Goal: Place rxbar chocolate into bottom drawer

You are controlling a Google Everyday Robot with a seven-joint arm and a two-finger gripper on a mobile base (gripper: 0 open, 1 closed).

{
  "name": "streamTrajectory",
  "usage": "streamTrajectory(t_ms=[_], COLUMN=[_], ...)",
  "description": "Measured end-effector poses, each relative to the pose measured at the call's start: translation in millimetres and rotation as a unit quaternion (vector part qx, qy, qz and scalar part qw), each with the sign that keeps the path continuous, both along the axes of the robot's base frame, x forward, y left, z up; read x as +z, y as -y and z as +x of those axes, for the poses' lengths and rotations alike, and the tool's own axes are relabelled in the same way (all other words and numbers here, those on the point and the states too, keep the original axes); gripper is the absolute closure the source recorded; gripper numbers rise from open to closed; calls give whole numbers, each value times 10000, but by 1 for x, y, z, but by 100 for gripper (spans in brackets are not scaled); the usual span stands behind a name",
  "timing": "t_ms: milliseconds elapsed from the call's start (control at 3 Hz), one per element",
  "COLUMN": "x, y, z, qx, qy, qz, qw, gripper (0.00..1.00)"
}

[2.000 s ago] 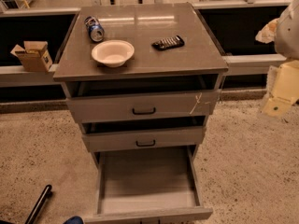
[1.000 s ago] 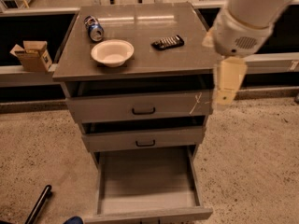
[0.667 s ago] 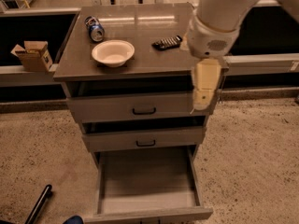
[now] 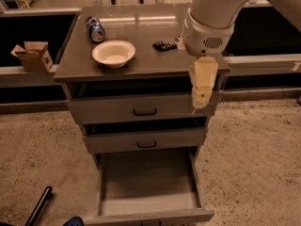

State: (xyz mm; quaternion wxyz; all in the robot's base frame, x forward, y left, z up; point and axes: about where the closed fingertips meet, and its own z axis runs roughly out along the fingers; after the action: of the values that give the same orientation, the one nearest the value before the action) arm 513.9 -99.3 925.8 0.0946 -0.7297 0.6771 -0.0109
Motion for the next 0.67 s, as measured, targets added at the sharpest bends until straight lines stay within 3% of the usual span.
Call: streamTrajectory(t_ms=[333, 667], x=[2, 7], y=[-20, -40], z=[32, 85], qx=[354, 563], qy=[117, 292], qz=[-191, -377], qw=[9991, 9973], gripper=[0, 0])
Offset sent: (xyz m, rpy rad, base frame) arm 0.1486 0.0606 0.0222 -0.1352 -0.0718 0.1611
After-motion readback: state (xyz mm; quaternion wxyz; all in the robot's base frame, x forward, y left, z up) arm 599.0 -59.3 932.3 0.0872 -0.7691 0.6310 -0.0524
